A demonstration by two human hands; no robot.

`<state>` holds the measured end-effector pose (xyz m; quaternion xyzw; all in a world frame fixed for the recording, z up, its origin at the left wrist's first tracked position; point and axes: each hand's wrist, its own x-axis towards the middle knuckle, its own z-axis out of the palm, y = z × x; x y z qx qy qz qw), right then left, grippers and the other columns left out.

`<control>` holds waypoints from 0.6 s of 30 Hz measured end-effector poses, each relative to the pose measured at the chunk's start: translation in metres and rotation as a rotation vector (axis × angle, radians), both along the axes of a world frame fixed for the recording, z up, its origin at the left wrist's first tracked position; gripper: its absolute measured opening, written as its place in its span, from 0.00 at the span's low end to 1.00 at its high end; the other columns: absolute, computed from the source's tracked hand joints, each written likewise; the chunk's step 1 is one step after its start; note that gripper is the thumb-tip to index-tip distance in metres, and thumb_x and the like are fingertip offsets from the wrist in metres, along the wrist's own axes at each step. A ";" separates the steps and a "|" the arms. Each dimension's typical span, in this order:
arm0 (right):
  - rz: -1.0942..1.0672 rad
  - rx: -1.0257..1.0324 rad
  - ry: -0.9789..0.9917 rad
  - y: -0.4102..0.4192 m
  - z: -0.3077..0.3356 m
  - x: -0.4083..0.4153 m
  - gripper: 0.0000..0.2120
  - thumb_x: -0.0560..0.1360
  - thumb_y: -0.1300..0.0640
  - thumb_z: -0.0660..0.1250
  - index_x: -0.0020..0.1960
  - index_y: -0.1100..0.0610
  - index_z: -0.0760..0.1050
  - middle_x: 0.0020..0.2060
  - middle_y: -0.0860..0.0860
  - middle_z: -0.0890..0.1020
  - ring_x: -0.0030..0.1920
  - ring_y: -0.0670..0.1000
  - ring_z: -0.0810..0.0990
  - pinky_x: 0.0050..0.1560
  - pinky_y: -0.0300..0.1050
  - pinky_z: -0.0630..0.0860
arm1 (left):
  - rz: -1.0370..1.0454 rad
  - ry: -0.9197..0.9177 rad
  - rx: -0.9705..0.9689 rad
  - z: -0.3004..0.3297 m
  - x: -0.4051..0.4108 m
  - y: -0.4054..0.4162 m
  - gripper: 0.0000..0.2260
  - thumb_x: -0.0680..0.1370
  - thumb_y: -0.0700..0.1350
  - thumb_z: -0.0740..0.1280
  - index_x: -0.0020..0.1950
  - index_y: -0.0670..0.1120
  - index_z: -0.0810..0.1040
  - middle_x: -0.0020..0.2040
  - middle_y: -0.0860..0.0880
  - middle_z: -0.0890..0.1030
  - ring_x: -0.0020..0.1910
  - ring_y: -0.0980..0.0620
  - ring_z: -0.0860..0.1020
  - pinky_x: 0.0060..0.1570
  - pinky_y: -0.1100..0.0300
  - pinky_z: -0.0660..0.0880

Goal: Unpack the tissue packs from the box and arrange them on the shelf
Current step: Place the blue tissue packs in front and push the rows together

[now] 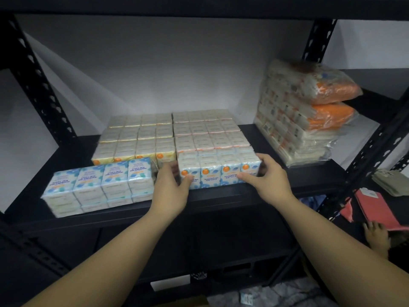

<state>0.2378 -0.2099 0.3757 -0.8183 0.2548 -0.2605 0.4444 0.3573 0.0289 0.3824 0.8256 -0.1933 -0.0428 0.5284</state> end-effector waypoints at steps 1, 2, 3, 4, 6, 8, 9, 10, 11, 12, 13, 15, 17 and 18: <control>0.005 0.003 0.005 0.000 0.001 -0.001 0.31 0.68 0.52 0.84 0.67 0.47 0.76 0.51 0.41 0.86 0.50 0.37 0.84 0.54 0.43 0.83 | -0.001 0.004 -0.002 -0.001 0.000 0.000 0.23 0.81 0.47 0.72 0.73 0.46 0.70 0.70 0.53 0.77 0.67 0.58 0.73 0.64 0.61 0.70; 0.012 0.005 0.007 0.001 0.002 -0.003 0.32 0.68 0.51 0.84 0.68 0.47 0.75 0.52 0.40 0.86 0.51 0.37 0.83 0.56 0.45 0.83 | -0.007 0.009 -0.006 0.000 -0.002 0.001 0.24 0.81 0.47 0.72 0.74 0.46 0.69 0.70 0.53 0.76 0.67 0.58 0.73 0.64 0.61 0.69; 0.014 -0.003 0.003 0.003 0.003 -0.005 0.34 0.68 0.48 0.84 0.69 0.47 0.74 0.54 0.40 0.85 0.53 0.37 0.83 0.59 0.46 0.82 | -0.019 0.019 -0.010 0.000 -0.004 0.003 0.26 0.81 0.48 0.72 0.76 0.46 0.67 0.71 0.53 0.75 0.69 0.58 0.72 0.66 0.61 0.69; -0.001 -0.041 -0.002 0.005 0.003 -0.007 0.37 0.67 0.45 0.84 0.72 0.47 0.72 0.59 0.40 0.83 0.57 0.37 0.81 0.62 0.46 0.81 | -0.034 0.025 -0.016 0.000 -0.007 0.006 0.29 0.81 0.49 0.73 0.78 0.46 0.65 0.73 0.53 0.74 0.71 0.57 0.71 0.68 0.60 0.69; -0.053 -0.201 -0.014 0.012 0.004 -0.011 0.43 0.67 0.40 0.82 0.76 0.49 0.68 0.66 0.40 0.75 0.67 0.42 0.73 0.67 0.42 0.72 | -0.071 0.005 -0.011 0.001 -0.012 0.012 0.33 0.80 0.50 0.73 0.81 0.46 0.62 0.76 0.54 0.70 0.74 0.58 0.67 0.74 0.56 0.67; -0.065 -0.379 -0.064 0.024 0.009 -0.013 0.41 0.68 0.37 0.79 0.75 0.51 0.70 0.67 0.41 0.73 0.69 0.45 0.68 0.67 0.37 0.65 | -0.094 -0.058 0.014 0.007 -0.016 0.018 0.35 0.80 0.51 0.72 0.83 0.47 0.59 0.76 0.57 0.67 0.75 0.61 0.62 0.75 0.58 0.63; -0.052 -0.444 -0.093 0.031 0.012 -0.011 0.39 0.69 0.36 0.78 0.73 0.51 0.73 0.67 0.43 0.74 0.70 0.47 0.68 0.68 0.39 0.66 | -0.091 -0.099 0.029 0.010 -0.017 0.022 0.37 0.81 0.52 0.72 0.84 0.47 0.57 0.79 0.56 0.65 0.76 0.61 0.61 0.76 0.58 0.62; -0.035 -0.494 -0.115 0.040 0.016 -0.009 0.37 0.69 0.36 0.77 0.72 0.52 0.75 0.68 0.45 0.75 0.70 0.49 0.69 0.70 0.45 0.69 | -0.087 -0.143 0.047 0.015 -0.017 0.026 0.38 0.81 0.53 0.71 0.84 0.48 0.55 0.81 0.54 0.63 0.78 0.58 0.60 0.77 0.57 0.61; -0.018 -0.527 -0.130 0.047 0.020 -0.006 0.35 0.70 0.35 0.76 0.70 0.53 0.76 0.67 0.47 0.76 0.70 0.50 0.70 0.70 0.51 0.71 | -0.086 -0.185 0.067 0.020 -0.017 0.030 0.38 0.81 0.54 0.71 0.84 0.49 0.55 0.82 0.53 0.61 0.80 0.56 0.61 0.77 0.56 0.61; 0.002 -0.553 -0.136 0.054 0.023 -0.002 0.33 0.71 0.35 0.76 0.69 0.53 0.78 0.67 0.48 0.77 0.70 0.50 0.70 0.70 0.55 0.72 | -0.088 -0.225 0.087 0.024 -0.017 0.035 0.37 0.81 0.55 0.71 0.84 0.49 0.56 0.82 0.52 0.62 0.80 0.54 0.62 0.77 0.57 0.62; 0.026 -0.568 -0.134 0.062 0.027 0.002 0.32 0.71 0.35 0.76 0.68 0.53 0.78 0.67 0.48 0.77 0.69 0.50 0.71 0.70 0.56 0.73 | -0.097 -0.259 0.112 0.028 -0.015 0.040 0.36 0.81 0.55 0.71 0.84 0.49 0.57 0.81 0.52 0.63 0.79 0.54 0.63 0.75 0.58 0.62; 0.088 -0.576 -0.118 0.079 0.034 0.011 0.29 0.72 0.37 0.76 0.67 0.52 0.79 0.65 0.47 0.78 0.68 0.50 0.72 0.68 0.56 0.74 | -0.122 -0.320 0.167 0.035 -0.011 0.054 0.33 0.80 0.54 0.71 0.82 0.50 0.61 0.77 0.52 0.67 0.75 0.53 0.68 0.72 0.61 0.64; 0.167 -0.576 -0.102 0.096 0.036 0.022 0.27 0.73 0.37 0.74 0.66 0.52 0.80 0.63 0.46 0.79 0.66 0.49 0.73 0.66 0.55 0.75 | -0.146 -0.398 0.226 0.039 -0.007 0.071 0.29 0.80 0.51 0.72 0.80 0.50 0.66 0.75 0.53 0.69 0.73 0.55 0.69 0.71 0.63 0.64; 0.205 -0.577 -0.096 0.104 0.036 0.027 0.27 0.74 0.37 0.73 0.66 0.52 0.80 0.62 0.46 0.80 0.66 0.48 0.73 0.66 0.55 0.75 | -0.153 -0.428 0.249 0.041 -0.003 0.081 0.28 0.81 0.50 0.72 0.79 0.50 0.68 0.75 0.54 0.69 0.74 0.56 0.68 0.72 0.64 0.63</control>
